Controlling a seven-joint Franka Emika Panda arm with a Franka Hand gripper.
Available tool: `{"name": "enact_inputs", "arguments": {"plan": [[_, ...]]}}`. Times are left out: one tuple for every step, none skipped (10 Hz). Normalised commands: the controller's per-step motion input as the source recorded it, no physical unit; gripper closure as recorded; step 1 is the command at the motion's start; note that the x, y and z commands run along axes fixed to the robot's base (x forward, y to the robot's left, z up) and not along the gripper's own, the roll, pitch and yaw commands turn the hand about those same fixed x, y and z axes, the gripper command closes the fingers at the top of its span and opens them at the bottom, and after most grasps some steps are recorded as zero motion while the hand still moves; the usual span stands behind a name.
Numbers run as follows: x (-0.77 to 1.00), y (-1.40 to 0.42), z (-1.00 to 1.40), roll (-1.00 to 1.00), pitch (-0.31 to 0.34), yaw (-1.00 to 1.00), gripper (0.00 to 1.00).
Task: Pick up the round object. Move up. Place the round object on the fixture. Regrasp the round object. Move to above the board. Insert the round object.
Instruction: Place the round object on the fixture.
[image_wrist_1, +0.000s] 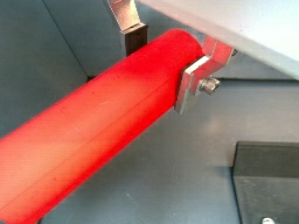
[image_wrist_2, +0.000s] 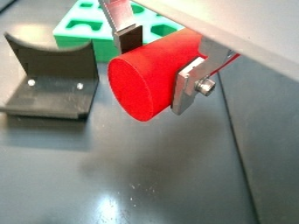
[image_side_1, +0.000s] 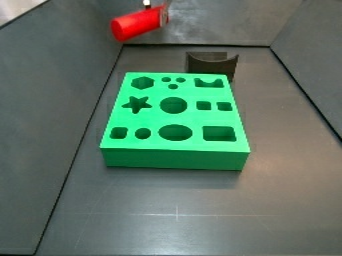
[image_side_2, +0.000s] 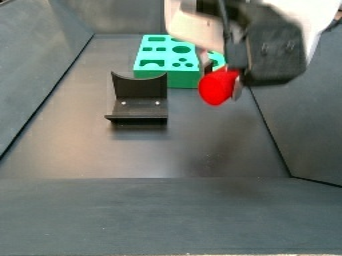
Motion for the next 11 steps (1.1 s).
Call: {"name": "enact_inputs", "arguments": {"plan": [[-0.03, 0.00, 0.99, 0.08, 0.067, 0.00, 1.00], [-0.03, 0.00, 0.89, 0.09, 0.072, 0.00, 1.00], [-0.02, 0.00, 0.70, 0.09, 0.080, 0.01, 1.00], [-0.01, 0.00, 0.55, 0.09, 0.087, 0.01, 1.00], [0.00, 0.00, 0.35, 0.07, 0.096, 0.01, 1.00], [0.00, 0.00, 0.25, 0.07, 0.100, 0.01, 1.00], [1.00, -0.53, -0.10, 0.12, 0.083, 1.00, 1.00], [1.00, -0.53, -0.14, 0.12, 0.086, 1.00, 1.00], [1.00, -0.42, -0.13, 0.14, 0.094, 1.00, 1.00], [1.00, -0.37, -0.12, 0.14, 0.100, 1.00, 1.00], [1.00, -0.31, -0.09, 0.17, 0.121, 1.00, 1.00]]}}
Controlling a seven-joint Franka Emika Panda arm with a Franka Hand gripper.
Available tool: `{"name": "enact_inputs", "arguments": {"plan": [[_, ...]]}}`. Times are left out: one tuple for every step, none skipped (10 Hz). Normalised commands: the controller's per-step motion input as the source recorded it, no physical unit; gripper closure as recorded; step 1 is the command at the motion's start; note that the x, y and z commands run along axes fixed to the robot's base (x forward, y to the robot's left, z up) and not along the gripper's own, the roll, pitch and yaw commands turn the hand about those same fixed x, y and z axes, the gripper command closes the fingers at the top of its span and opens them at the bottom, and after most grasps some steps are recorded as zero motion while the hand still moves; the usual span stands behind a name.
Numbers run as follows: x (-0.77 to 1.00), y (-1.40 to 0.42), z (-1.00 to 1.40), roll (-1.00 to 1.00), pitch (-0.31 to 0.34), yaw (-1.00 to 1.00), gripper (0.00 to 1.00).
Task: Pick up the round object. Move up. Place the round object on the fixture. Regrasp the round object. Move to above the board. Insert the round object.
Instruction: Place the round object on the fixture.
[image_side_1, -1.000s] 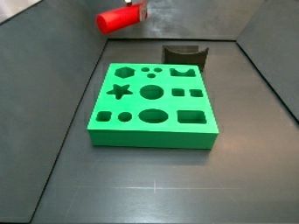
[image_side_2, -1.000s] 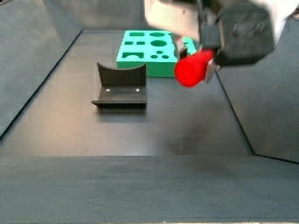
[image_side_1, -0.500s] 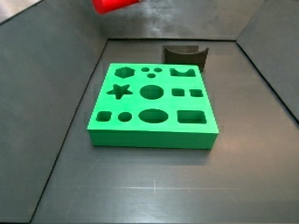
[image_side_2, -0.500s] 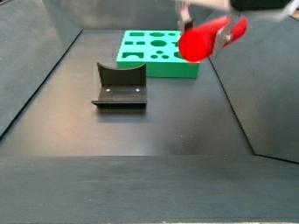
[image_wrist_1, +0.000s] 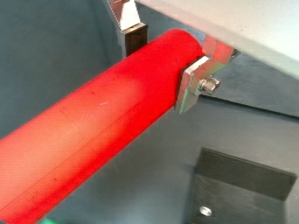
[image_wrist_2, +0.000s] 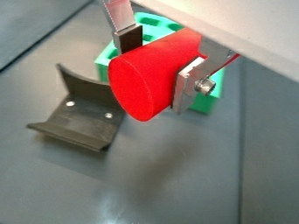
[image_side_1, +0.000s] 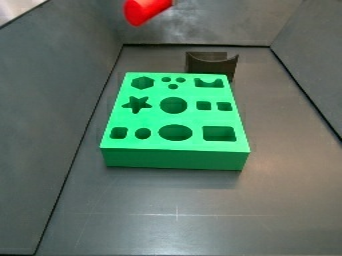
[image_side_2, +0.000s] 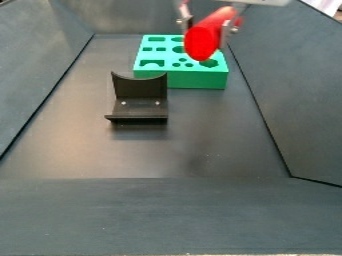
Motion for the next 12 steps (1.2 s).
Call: {"name": "enact_inputs", "arguments": {"plan": [[1.00, -0.28, -0.08, 0.19, 0.133, 1.00, 1.00], [1.00, -0.22, -0.07, 0.24, 0.177, 1.00, 1.00], [1.00, -0.20, -0.06, 0.27, 0.201, 0.97, 1.00], [1.00, -0.15, -0.03, 0.24, 0.194, 0.56, 1.00], [0.98, -0.11, -0.02, 0.21, 0.185, 0.41, 1.00], [0.84, -0.06, -0.01, 0.16, 0.171, 0.22, 1.00], [0.75, -0.04, -0.01, 0.14, 0.157, 0.14, 1.00], [0.65, -0.02, 0.00, 0.12, 0.154, 0.09, 1.00], [0.56, -0.02, 0.00, 0.12, 0.157, 0.06, 1.00], [0.44, -0.01, 0.00, 0.11, 0.157, 0.05, 1.00], [0.74, 0.15, 0.26, -1.00, -0.035, 0.28, 1.00], [0.64, 0.15, 0.26, -1.00, -0.027, 0.27, 1.00]]}}
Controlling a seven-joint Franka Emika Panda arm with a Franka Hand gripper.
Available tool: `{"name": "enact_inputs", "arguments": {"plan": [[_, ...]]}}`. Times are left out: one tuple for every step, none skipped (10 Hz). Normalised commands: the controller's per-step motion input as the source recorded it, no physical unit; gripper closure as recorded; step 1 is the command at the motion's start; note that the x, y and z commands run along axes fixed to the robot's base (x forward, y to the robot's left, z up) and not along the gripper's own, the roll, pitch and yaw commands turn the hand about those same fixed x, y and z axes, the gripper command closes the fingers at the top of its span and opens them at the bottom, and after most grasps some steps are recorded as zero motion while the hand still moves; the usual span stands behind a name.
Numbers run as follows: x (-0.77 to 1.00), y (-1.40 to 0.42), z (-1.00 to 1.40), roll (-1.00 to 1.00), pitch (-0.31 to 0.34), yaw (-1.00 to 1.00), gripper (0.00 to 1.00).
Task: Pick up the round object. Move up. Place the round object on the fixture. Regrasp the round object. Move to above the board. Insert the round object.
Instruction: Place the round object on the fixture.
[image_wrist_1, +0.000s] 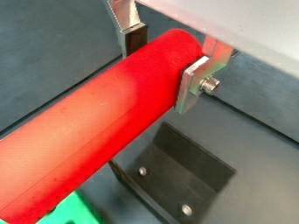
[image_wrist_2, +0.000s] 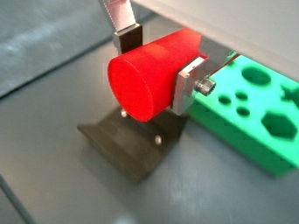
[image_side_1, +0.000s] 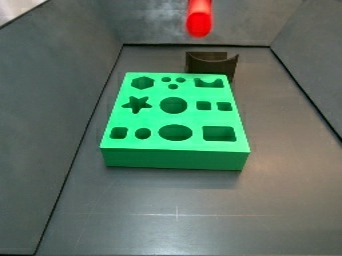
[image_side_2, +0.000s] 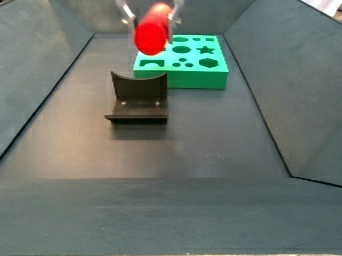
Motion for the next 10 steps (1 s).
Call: {"name": "enact_inputs", "arguments": {"plan": [[0.50, 0.13, 0.13, -1.00, 0.001, 0.23, 1.00], [0.42, 0.08, 0.05, -1.00, 0.030, 0.21, 1.00], [0.35, 0.06, 0.03, -1.00, 0.069, 0.19, 1.00], [0.25, 0.06, 0.03, -1.00, 0.131, 0.17, 1.00], [0.18, 0.05, 0.01, -0.99, 0.177, 0.14, 1.00], [0.14, 0.05, 0.00, -0.87, 0.183, 0.10, 1.00], [0.07, 0.05, 0.00, -0.57, 0.171, 0.00, 1.00], [0.07, 0.05, 0.00, -0.44, 0.160, -0.02, 1.00], [0.08, 0.03, -0.01, -0.26, 0.145, -0.06, 1.00], [0.07, 0.03, 0.00, -0.20, 0.126, -0.07, 1.00]]}}
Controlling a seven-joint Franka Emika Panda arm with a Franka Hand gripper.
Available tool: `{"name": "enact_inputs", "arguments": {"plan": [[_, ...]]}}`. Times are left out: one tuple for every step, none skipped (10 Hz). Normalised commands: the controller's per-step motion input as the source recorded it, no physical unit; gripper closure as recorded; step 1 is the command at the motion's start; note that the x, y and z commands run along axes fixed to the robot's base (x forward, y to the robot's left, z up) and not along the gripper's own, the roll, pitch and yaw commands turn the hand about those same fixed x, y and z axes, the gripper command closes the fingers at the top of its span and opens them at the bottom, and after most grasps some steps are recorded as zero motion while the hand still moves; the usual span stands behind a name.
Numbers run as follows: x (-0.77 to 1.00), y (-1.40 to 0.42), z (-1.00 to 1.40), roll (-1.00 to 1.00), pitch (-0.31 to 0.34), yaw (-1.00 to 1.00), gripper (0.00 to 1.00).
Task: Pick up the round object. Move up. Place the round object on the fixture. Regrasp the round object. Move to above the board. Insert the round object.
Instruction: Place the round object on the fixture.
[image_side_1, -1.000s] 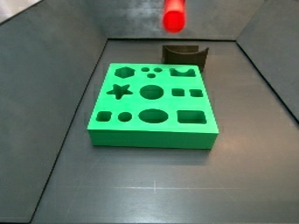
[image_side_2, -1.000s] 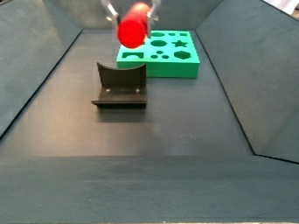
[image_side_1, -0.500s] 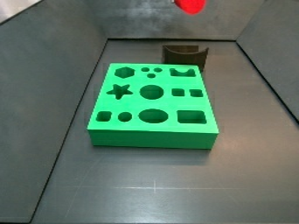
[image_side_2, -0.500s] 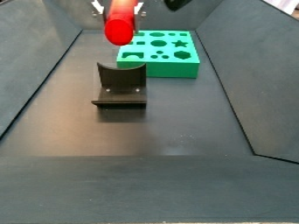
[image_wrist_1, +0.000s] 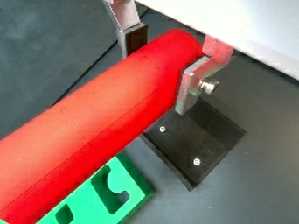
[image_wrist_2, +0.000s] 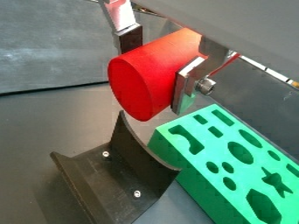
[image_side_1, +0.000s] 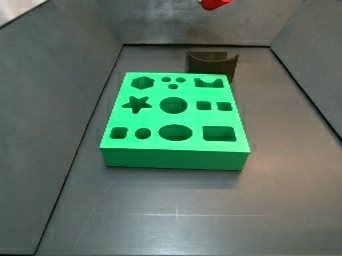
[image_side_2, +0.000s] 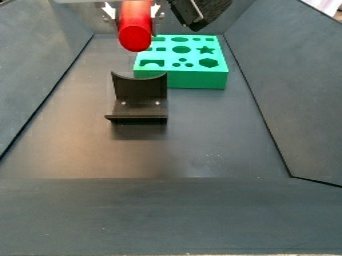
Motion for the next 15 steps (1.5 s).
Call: {"name": "enact_inputs", "arguments": {"plan": [[0.10, 0.06, -1.00, -1.00, 0.028, -0.20, 1.00], [0.10, 0.07, -1.00, -1.00, 0.020, -0.20, 1.00], [0.12, 0.08, -1.00, -1.00, 0.027, -0.20, 1.00], [0.13, 0.07, -1.00, -1.00, 0.037, -0.20, 1.00], [0.13, 0.08, -1.00, -1.00, 0.030, -0.20, 1.00], [0.14, 0.09, -1.00, -0.98, 0.019, -0.21, 1.00], [0.15, 0.09, -1.00, -0.74, -0.003, -0.17, 1.00], [0.16, 0.10, -1.00, -0.57, -0.012, -0.15, 1.00], [0.17, 0.11, -1.00, -0.35, -0.012, -0.11, 1.00], [0.18, 0.11, -1.00, -0.27, -0.013, -0.10, 1.00], [0.18, 0.11, -0.97, -0.19, -0.012, -0.08, 1.00], [0.15, 0.10, -0.77, -0.17, -0.015, -0.07, 1.00], [0.11, 0.07, -0.61, -0.12, -0.012, -0.05, 1.00], [0.09, 0.06, -0.61, -0.11, -0.019, -0.05, 1.00], [0.08, 0.05, -0.61, -0.11, -0.018, -0.05, 1.00]]}}
